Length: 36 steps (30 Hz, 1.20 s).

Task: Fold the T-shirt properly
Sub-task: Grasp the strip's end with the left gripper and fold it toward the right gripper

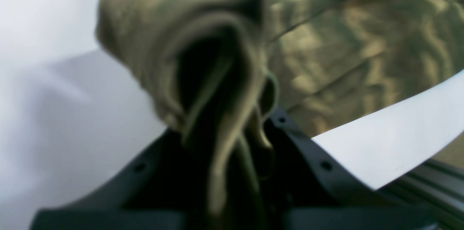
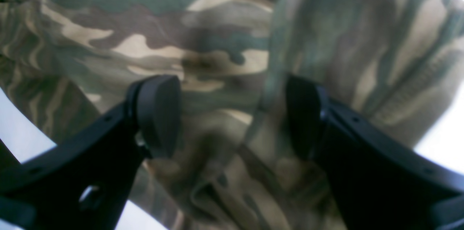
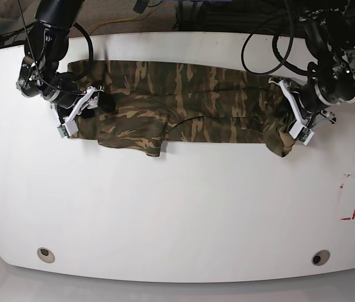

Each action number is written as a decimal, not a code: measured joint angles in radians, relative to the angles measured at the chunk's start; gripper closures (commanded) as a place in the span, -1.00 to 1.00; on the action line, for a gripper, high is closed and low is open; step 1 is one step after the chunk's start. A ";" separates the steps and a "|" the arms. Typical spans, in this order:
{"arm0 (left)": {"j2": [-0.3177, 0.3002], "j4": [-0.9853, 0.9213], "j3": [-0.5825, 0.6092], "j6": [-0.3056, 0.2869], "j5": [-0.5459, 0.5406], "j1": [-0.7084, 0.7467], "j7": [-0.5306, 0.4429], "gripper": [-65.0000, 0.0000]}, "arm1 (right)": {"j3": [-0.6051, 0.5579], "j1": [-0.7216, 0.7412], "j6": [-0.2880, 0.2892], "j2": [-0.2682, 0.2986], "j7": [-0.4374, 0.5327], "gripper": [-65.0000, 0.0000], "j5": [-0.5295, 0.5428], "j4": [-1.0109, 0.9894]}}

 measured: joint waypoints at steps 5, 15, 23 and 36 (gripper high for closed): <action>0.039 0.001 0.107 0.000 0.005 -0.047 0.002 0.95 | 0.000 0.003 0.000 -0.003 0.005 -0.35 0.002 -0.006; 0.066 -0.002 0.311 0.069 0.029 -0.075 -0.001 0.36 | 0.002 0.004 0.000 -0.008 0.006 -0.35 0.002 -0.007; 0.063 -0.002 0.466 0.084 0.145 -0.076 0.039 -0.29 | 0.002 0.006 0.000 -0.009 0.005 -0.35 0.002 -0.007; 0.064 0.021 0.550 0.112 0.169 -0.168 0.066 -0.33 | 0.001 0.009 0.000 -0.012 0.001 -0.35 0.002 -0.006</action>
